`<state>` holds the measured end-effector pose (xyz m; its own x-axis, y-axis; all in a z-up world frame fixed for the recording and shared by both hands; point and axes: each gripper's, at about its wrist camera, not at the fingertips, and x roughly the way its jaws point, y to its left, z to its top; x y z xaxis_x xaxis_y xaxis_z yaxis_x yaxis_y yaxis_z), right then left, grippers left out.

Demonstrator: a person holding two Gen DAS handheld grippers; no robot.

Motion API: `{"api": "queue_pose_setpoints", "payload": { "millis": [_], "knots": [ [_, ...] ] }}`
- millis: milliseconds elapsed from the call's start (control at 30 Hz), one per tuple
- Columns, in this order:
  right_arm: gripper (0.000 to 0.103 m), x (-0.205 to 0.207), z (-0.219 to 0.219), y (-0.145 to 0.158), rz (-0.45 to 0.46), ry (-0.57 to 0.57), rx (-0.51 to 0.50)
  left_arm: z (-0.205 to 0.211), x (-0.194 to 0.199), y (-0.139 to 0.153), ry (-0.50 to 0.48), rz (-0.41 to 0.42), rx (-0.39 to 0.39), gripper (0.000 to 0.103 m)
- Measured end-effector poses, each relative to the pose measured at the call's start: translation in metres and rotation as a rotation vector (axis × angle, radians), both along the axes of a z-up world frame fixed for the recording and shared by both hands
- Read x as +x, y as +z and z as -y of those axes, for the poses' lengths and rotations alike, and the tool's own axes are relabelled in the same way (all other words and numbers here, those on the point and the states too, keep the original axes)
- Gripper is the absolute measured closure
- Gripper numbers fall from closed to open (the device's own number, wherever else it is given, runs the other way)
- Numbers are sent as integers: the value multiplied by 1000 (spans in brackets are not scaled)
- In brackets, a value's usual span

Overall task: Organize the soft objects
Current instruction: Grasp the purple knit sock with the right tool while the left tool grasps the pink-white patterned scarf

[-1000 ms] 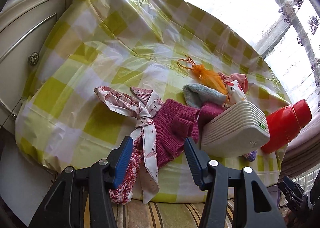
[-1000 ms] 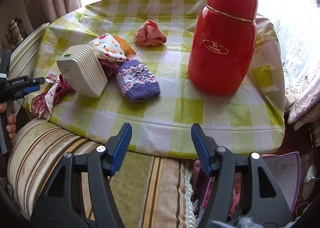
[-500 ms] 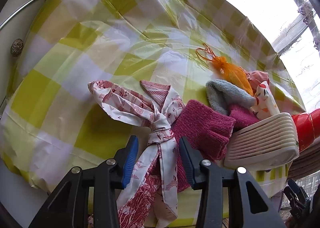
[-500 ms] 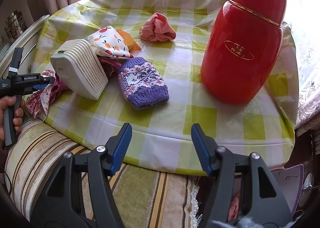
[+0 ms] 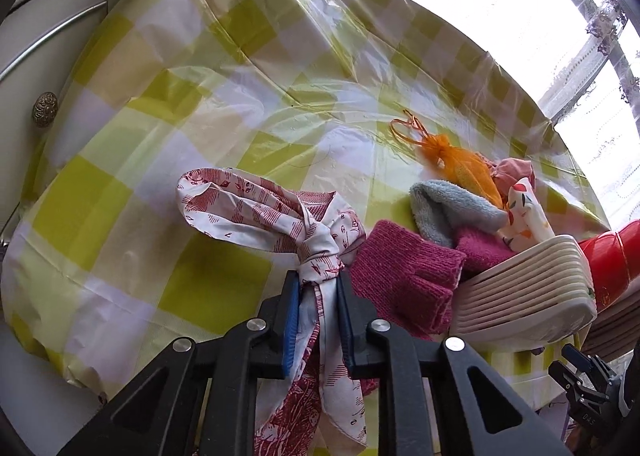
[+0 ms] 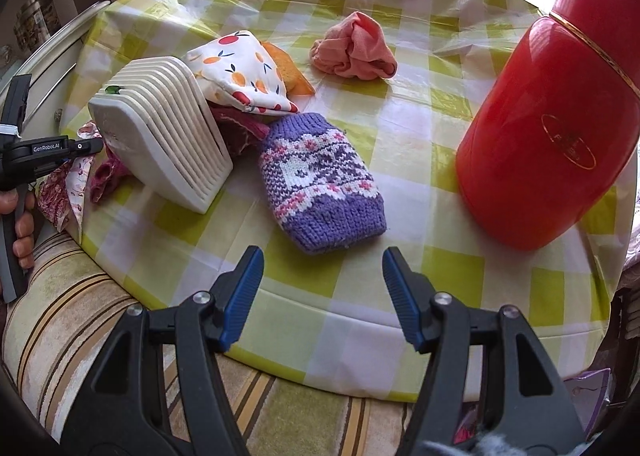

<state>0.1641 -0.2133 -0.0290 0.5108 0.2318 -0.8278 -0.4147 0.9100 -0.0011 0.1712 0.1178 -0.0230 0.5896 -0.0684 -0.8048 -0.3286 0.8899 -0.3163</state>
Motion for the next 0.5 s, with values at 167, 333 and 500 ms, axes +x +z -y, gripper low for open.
{"api": "queue_pose_setpoints", "payload": {
  "millis": [167, 333, 500],
  "knots": [
    [37, 10, -12, -7, 2, 22, -17, 7, -7, 11, -3, 52, 59, 84],
    [37, 22, -23, -14, 1, 35, -34, 9, -15, 17, 12, 97, 81, 84],
    [37, 37, -35, -20, 12, 44, -54, 5, -22, 22, 39, 133, 82, 84]
  ]
}}
